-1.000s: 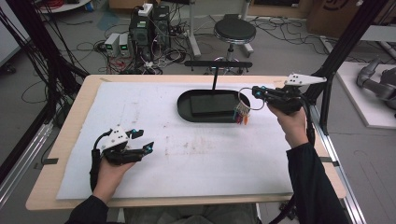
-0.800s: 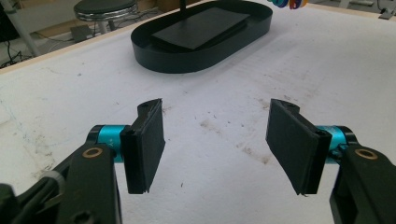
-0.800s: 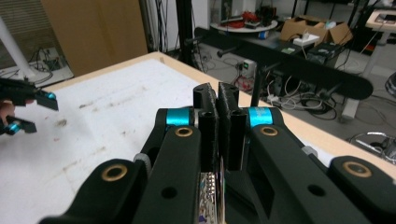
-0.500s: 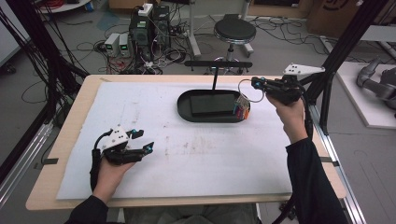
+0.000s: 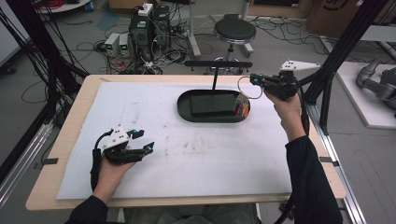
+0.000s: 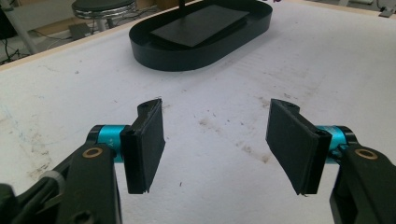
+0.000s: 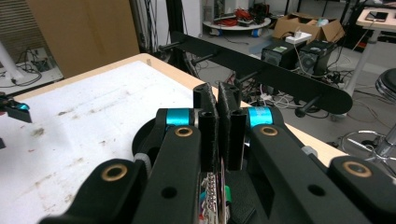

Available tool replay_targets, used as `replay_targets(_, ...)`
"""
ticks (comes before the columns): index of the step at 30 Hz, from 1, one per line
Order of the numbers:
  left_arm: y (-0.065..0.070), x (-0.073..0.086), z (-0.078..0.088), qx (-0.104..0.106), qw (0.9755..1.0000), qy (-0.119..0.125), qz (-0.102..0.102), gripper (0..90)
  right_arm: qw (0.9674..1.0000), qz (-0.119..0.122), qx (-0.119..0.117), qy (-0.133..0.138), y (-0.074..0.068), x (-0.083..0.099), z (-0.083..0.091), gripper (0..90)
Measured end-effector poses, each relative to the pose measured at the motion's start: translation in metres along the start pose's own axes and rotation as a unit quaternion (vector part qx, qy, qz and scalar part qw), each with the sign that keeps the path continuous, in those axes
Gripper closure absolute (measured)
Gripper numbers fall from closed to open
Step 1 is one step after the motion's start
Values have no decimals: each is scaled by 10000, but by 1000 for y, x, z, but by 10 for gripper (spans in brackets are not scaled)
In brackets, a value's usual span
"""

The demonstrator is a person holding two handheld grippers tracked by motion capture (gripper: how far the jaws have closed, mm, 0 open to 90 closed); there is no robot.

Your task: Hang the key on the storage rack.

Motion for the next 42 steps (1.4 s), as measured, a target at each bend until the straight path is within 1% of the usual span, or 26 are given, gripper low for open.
replay_targets(5,2,0,-1,13,10000,-20,-27,369,10000,-52,28,12,6,1,-5,878)
replay_targets(10,2,1,-1,12,10000,-24,-1,369,9999,-146,89,19,13,3,-10,878)
replay_targets(14,1,1,-1,2,10000,-25,-9,369,9997,-202,131,72,18,4,-14,879)
replay_targets(16,1,2,-1,-3,10000,-32,-6,369,9996,-242,135,32,21,4,-17,879)
replay_targets(19,2,2,-1,-8,10000,-38,3,369,9995,-243,193,73,24,2,-20,878)
replay_targets(21,1,3,-1,-8,10000,-67,-24,369,9994,-291,183,76,27,0,-21,879)
replay_targets(22,1,3,-1,-5,10000,-60,-16,369,9994,-312,156,34,28,-1,-22,879)
replay_targets(24,2,4,-1,-16,10000,-57,-2,369,9993,-270,236,54,29,-5,-24,879)
replay_targets(27,2,4,0,-17,10000,-55,3,369,9992,-289,245,82,31,-7,-26,879)
replay_targets(30,2,6,2,-29,10000,-63,3,369,9990,-333,309,24,35,-6,-30,879)
replay_targets(36,0,7,4,-68,10000,-60,29,369,9981,-487,379,1,46,-1,-33,879)
replay_targets(42,1,8,4,-71,9999,-78,20,369,9979,-514,396,-11,52,2,-34,879)
Point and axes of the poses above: each handheld gripper's, and its own axes: z roughly backward along the jaws, x roughly out of its underside, y roughly to its right, the point moved 7 cm from there along -z, roughly forward along the jaws, and after that the axes turned 7 degrees about -y, right-handed, at the moved point
